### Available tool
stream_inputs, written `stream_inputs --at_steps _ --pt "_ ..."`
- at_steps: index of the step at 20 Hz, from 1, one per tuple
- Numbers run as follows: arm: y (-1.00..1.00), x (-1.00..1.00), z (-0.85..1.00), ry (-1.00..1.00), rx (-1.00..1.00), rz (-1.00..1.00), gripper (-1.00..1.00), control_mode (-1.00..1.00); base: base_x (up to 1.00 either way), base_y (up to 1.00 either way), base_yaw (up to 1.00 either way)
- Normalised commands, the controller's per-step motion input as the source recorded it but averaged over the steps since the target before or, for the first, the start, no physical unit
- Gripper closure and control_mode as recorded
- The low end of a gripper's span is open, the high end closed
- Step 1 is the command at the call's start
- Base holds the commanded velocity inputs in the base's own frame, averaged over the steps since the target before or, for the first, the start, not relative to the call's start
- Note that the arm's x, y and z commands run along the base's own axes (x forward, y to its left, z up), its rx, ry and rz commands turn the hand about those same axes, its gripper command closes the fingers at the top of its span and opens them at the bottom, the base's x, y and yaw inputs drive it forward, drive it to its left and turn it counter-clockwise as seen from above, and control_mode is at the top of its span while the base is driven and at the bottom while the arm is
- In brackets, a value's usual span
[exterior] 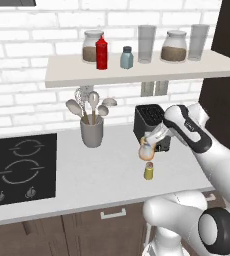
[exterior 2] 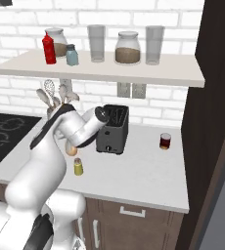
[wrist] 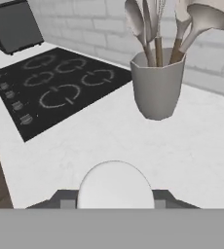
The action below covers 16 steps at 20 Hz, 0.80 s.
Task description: Put the shaker and condiment bottle from the counter next to their counterparts in the cabinet.
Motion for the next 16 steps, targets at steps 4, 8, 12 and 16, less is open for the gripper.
stream_inputs --at_steps 4,8,12,16 --pt "-0.03 0.00 0.76 -0.01 0.00 0.00 1.00 -1.00 0.00 0.00 0.00" --pt "0.00 0.00 0.71 0.00 0.00 -0.03 1.00 -1.00 0.00 0.00 0.00" --pt "0.00 0.00 0.68 -0.03 0.00 -0.13 1.00 -1.00 0.00 0.00 0.00" --pt "0.04 -0.02 0.68 -0.17 -0.06 -0.18 1.00 -1.00 0.00 0.00 0.00"
